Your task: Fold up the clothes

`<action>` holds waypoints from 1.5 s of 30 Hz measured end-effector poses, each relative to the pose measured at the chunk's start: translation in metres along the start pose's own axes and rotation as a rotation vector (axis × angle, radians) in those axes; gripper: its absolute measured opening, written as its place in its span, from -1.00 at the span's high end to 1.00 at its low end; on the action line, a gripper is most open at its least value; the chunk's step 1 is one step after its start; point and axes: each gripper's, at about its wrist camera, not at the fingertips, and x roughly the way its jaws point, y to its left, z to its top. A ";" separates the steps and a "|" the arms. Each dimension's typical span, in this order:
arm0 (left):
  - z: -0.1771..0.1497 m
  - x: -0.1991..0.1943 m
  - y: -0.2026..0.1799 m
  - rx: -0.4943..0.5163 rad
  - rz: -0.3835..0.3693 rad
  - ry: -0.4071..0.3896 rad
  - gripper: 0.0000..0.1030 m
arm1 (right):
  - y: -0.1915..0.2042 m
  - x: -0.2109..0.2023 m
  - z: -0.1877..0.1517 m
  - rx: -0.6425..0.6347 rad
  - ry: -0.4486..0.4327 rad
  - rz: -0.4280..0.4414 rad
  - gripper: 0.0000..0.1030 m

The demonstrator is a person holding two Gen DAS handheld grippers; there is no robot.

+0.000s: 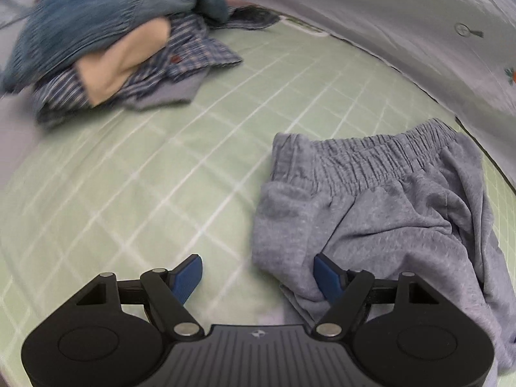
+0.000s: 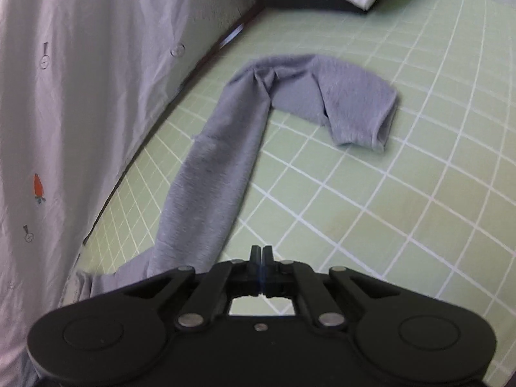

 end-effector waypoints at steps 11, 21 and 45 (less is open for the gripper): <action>-0.009 -0.012 0.010 0.044 -0.049 0.025 -0.50 | 0.018 0.041 -0.032 0.089 0.283 0.131 0.82; 0.014 -0.009 0.033 0.193 -0.160 0.074 -0.79 | 0.024 0.047 -0.091 0.278 0.232 0.153 0.30; -0.020 -0.035 0.026 0.200 -0.159 -0.021 -0.91 | 0.037 0.004 -0.045 -0.061 -0.069 0.105 0.96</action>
